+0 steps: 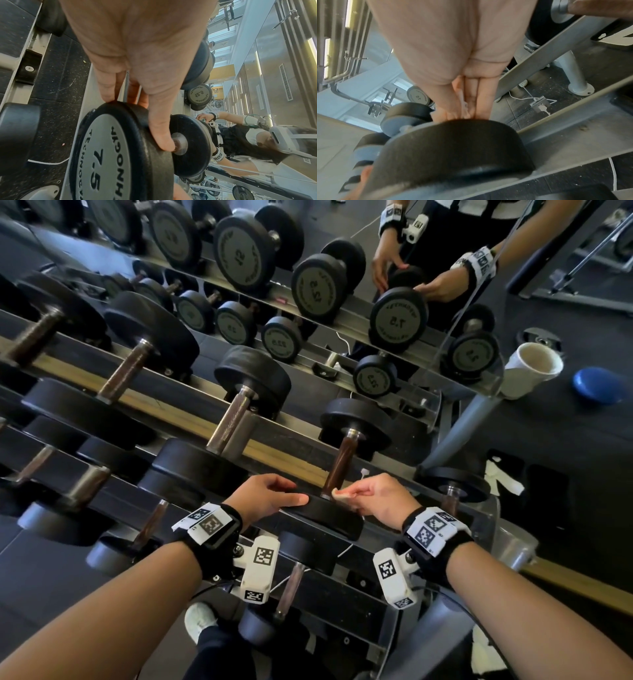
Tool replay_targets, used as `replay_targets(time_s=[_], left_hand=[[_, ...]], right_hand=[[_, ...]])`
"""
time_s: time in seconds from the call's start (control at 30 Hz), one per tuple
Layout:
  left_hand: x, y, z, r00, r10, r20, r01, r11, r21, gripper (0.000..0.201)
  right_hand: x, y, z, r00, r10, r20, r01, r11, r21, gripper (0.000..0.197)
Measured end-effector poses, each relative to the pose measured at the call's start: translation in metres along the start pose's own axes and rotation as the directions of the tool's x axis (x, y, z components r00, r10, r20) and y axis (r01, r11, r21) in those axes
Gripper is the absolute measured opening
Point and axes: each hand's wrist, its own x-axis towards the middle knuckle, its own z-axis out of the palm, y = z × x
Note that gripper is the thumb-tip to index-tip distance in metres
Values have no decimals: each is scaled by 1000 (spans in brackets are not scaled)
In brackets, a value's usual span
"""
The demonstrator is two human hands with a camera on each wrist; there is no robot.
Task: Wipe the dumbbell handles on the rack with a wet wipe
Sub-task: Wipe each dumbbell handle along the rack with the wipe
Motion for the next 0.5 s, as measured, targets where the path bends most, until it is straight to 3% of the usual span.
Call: replay_targets(time_s=[0.07, 0.13, 0.2, 0.27, 0.4, 0.5], left_hand=[[0, -1, 0, 1000, -5, -3, 5, 1000, -12, 48], [-1, -1, 0, 1000, -13, -1, 13, 1000, -20, 50], [-1, -2, 0, 1000, -21, -2, 21, 999, -24, 51], [-1, -1, 1, 1000, -28, -9, 27, 999, -16, 51], [-2, -1, 1, 998, -50, -25, 50, 999, -7, 50], [-3, 0, 1, 998, -59, -27, 59, 998, -8, 51]], right_hand=[[5, -4, -11, 986, -41, -164, 51, 997, 53, 15], [12, -8, -27, 914, -128, -386, 100, 991, -91, 23], [19, -14, -35, 842, -255, -474, 131, 951, -280, 26], [25, -16, -33, 822, -336, -459, 152, 907, -392, 26], [32, -15, -16, 890, -371, -264, 179, 818, -546, 33], [33, -14, -16, 887, -438, -144, 260, 735, -627, 34]])
